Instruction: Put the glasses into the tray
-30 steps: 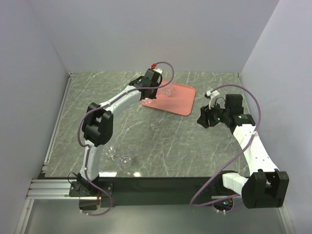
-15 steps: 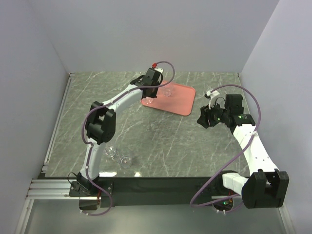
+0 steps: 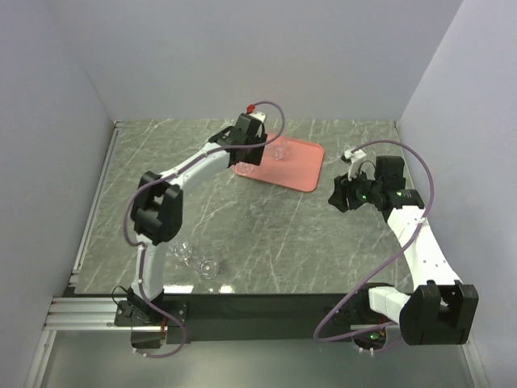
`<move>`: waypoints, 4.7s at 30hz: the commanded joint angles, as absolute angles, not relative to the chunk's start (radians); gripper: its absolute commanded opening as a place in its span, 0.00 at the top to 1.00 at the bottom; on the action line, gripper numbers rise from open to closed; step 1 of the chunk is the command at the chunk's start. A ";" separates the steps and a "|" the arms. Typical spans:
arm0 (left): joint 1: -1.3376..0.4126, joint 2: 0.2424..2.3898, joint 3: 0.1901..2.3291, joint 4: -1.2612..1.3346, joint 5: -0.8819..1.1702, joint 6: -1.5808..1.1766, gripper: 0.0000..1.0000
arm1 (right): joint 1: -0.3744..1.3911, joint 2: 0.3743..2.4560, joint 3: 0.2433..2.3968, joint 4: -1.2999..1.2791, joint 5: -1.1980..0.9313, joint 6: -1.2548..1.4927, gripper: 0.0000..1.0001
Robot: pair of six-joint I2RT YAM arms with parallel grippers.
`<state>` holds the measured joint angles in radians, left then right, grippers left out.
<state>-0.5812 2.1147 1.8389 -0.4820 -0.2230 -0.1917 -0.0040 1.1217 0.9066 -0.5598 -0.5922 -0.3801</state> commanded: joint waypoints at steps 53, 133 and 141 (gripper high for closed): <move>-0.551 1.023 0.799 -0.858 -0.385 -1.351 0.38 | -0.038 1.111 0.891 -0.529 -0.600 -0.388 0.43; -0.736 2.255 2.022 -0.499 -0.127 0.100 1.00 | -0.054 1.112 0.890 -0.532 -0.612 -0.400 0.43; -0.735 2.330 2.059 -0.448 -0.178 0.156 1.00 | -0.055 1.112 0.890 -0.535 -0.615 -0.400 0.43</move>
